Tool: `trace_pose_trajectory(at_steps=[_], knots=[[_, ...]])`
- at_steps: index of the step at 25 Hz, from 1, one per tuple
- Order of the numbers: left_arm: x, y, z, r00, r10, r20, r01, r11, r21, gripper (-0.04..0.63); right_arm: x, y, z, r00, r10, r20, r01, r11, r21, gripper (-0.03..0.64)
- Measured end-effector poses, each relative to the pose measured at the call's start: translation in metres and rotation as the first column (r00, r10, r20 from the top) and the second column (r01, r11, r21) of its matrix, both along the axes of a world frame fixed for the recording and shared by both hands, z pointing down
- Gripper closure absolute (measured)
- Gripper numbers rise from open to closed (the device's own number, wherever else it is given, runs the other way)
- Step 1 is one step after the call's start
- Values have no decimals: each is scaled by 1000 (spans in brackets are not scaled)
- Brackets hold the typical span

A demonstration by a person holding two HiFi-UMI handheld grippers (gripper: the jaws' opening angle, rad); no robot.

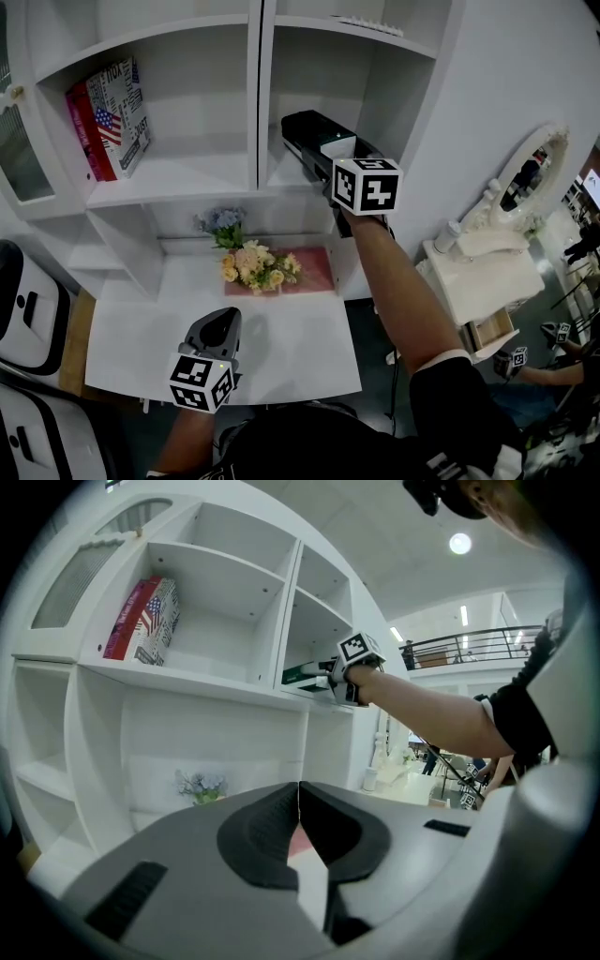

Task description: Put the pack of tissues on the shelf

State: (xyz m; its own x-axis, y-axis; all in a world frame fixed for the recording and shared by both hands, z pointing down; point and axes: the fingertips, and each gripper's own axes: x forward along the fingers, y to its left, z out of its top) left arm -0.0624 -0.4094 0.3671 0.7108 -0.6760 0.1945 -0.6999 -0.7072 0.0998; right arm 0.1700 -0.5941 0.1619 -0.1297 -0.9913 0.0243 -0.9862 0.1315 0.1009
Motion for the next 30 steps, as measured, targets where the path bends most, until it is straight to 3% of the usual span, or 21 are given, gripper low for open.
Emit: trace_pose_trajectory(at_steps=[8, 19, 30], knots=[[3, 5, -1, 1000, 14, 6, -14, 1000, 1, 580, -7, 1, 17, 994, -32, -107, 20, 994, -108, 178], [2, 11, 5, 1000, 25, 11, -25, 1000, -8, 580, -10, 10, 25, 981, -96, -168, 80, 992, -101, 170], [7, 17, 10, 999, 46, 5, -45, 999, -22, 580, 11, 24, 36, 992, -58, -109, 47, 993, -104, 156]])
